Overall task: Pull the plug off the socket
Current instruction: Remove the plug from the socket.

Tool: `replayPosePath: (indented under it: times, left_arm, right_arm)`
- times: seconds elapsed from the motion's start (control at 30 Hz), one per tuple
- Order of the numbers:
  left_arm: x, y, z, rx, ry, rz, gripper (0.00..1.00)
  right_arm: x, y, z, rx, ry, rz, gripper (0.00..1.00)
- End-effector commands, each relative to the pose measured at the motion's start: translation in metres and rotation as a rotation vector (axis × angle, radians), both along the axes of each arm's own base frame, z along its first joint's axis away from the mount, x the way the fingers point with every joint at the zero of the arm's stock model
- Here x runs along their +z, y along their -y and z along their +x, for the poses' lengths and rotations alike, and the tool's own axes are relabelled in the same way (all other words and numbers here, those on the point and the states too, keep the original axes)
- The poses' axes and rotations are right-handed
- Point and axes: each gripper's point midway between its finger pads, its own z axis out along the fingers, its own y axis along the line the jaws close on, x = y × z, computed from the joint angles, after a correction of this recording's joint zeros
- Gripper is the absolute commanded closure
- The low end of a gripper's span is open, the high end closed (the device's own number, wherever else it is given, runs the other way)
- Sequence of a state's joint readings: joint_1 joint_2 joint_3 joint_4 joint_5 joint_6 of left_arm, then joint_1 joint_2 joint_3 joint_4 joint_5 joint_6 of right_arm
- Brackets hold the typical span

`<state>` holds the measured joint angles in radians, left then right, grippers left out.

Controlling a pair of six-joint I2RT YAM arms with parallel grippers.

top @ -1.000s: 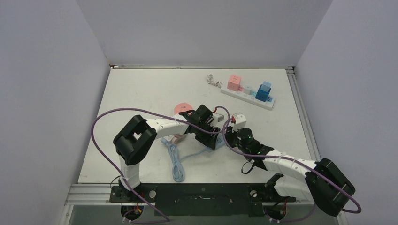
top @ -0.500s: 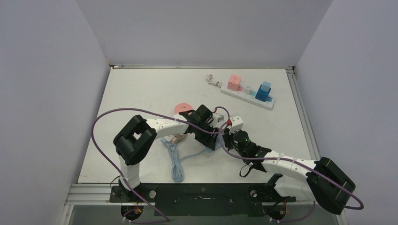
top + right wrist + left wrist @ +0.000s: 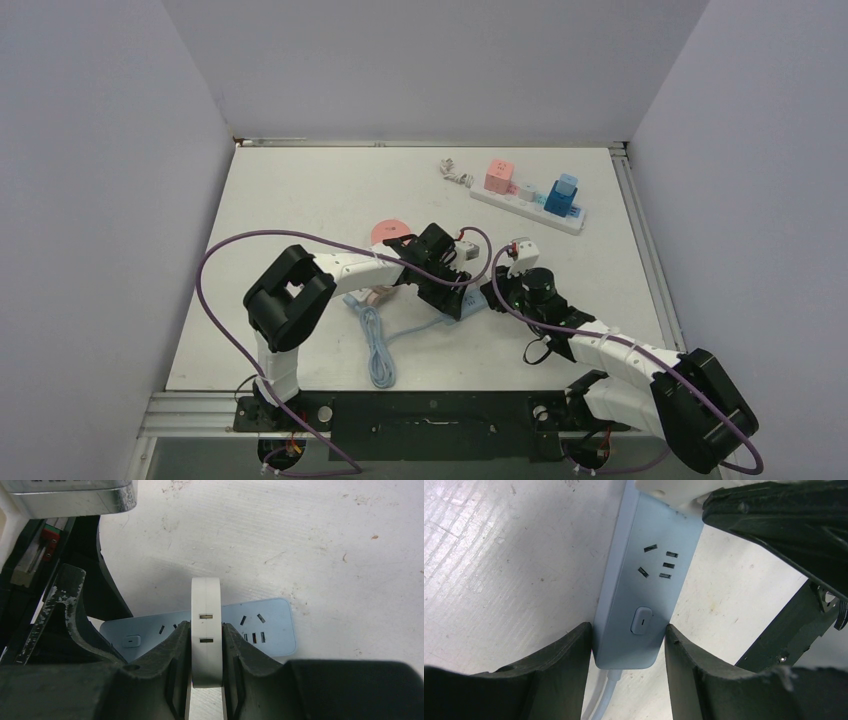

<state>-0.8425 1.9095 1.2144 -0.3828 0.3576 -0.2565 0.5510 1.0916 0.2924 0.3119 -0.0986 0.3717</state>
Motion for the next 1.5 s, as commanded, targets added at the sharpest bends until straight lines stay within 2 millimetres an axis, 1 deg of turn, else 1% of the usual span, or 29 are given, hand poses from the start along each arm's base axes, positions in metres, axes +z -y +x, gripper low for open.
replayPosePath:
  times: [0.0, 0.17, 0.4, 0.53, 0.73, 0.83, 0.9, 1.03, 1.2, 1.3, 1.47]
  left_arm:
    - [-0.047, -0.047, -0.001, 0.1, -0.045, 0.229, 1.0]
    - [-0.046, -0.046, -0.001, 0.1, -0.043, 0.227, 1.0]
    - [-0.044, -0.047, 0.002, 0.108, -0.03, 0.228, 1.0]
    - [-0.04, -0.044, 0.0, 0.103, -0.039, 0.215, 1.0]
    - [-0.023, -0.035, 0.0, 0.106, -0.038, 0.149, 1.0]
    - [-0.019, -0.032, -0.001, 0.102, -0.036, 0.134, 1.0]
    - [-0.02, -0.034, -0.001, 0.102, -0.029, 0.145, 1.0]
    - [-0.025, -0.04, 0.004, 0.105, -0.006, 0.186, 1.0]
    - [-0.032, -0.047, 0.006, 0.107, 0.007, 0.222, 1.0]
    - [-0.035, -0.047, 0.006, 0.105, -0.004, 0.224, 1.0]
    - [-0.037, -0.048, 0.007, 0.106, -0.013, 0.219, 1.0]
  right_arm:
    - [0.025, -0.007, 0.012, -0.004, 0.084, 0.054, 0.95]
    - [0.027, -0.013, 0.008, 0.008, 0.114, 0.009, 0.95]
    - [0.024, -0.039, -0.003, 0.081, 0.143, -0.091, 0.95]
    - [0.022, -0.042, -0.005, 0.078, 0.148, -0.109, 0.95]
    - [0.026, -0.038, -0.001, 0.053, 0.141, -0.045, 0.95]
    - [0.028, -0.028, 0.003, 0.036, 0.134, -0.005, 0.95]
    - [0.03, -0.016, 0.008, 0.006, 0.138, 0.008, 0.95]
    - [0.032, -0.004, 0.011, -0.02, 0.132, 0.03, 0.95]
    - [0.035, -0.001, 0.012, -0.03, 0.132, 0.053, 0.95]
    - [0.035, -0.001, 0.012, -0.025, 0.135, 0.045, 0.95]
    - [0.036, -0.008, 0.009, -0.001, 0.15, 0.014, 0.95]
